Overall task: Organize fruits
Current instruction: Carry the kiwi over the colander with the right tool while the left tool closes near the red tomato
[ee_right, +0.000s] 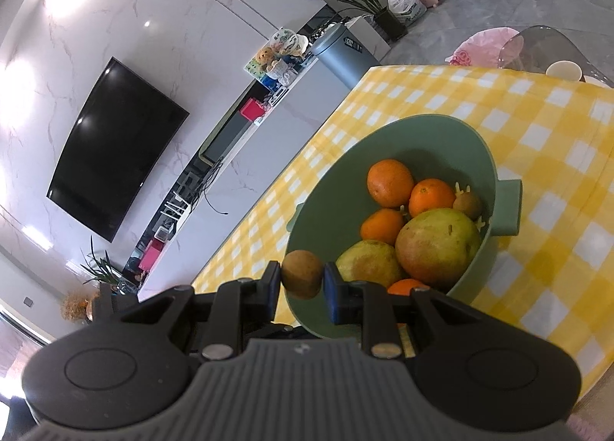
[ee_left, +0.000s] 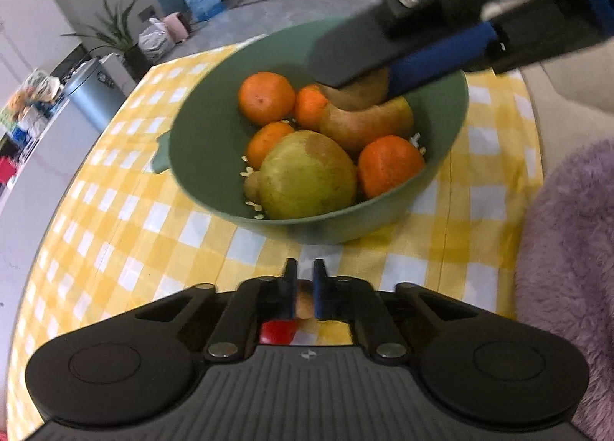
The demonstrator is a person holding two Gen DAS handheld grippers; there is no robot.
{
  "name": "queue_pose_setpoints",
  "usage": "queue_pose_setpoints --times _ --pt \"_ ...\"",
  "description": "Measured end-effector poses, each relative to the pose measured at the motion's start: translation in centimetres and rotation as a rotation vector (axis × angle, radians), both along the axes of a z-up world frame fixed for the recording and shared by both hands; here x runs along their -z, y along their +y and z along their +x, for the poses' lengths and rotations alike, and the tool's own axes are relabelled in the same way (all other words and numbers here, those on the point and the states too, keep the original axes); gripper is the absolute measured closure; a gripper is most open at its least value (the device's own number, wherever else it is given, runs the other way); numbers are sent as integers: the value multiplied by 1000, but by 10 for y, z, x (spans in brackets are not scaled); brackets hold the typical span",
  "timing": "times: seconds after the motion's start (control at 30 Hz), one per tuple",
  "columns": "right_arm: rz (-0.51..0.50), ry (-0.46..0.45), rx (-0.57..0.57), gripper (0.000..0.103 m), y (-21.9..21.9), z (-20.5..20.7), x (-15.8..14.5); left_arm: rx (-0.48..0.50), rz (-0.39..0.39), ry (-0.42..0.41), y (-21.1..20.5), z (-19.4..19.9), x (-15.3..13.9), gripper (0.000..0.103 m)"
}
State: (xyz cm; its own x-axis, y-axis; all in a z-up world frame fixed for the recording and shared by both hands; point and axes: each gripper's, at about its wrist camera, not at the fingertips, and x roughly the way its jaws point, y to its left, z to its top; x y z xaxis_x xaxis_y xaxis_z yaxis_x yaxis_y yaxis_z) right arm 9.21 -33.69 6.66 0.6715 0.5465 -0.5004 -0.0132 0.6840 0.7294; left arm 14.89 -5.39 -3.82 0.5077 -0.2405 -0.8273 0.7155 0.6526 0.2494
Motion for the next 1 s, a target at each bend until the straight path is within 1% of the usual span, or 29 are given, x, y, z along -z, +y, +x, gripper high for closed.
queue_pose_setpoints --times 0.2,0.3,0.37,0.43,0.47,0.5,0.57,0.67,0.73,0.83,0.9,0.97,1.0 --pt "2 3 2 83 -1 0 0 -86 -86 -12 12 -3 -5 103" --pt "0 4 1 83 -1 1 0 -127 -147 -33 19 -11 -9 103" --pt "-2 6 -2 83 0 1 0 -149 -236 -39 28 -17 -11 103" --pt "-6 9 -4 83 0 1 1 -173 -342 -45 42 -27 -13 103" --pt "-8 11 -3 83 1 1 1 -189 -381 -43 47 -31 -13 103" --pt "-9 13 -3 83 0 2 1 -205 -408 -40 53 -36 -13 103" --pt "-10 14 -3 83 1 2 2 -237 -435 -26 61 -46 -12 103" --pt "-16 23 -10 83 3 2 3 -275 -441 -1 66 -57 -8 103" --pt "-17 29 -8 83 3 3 4 -283 -412 -6 63 -61 -7 103" --pt "-17 29 -8 83 4 3 3 -250 -357 -31 52 -58 -7 102" --pt "-18 28 -9 83 3 3 3 -215 -313 -49 43 -55 -7 96" --pt "-16 28 -7 83 3 4 3 -171 -279 -68 36 -51 -7 95" --pt "-15 27 -8 83 2 4 3 -152 -265 -70 33 -49 -7 90"
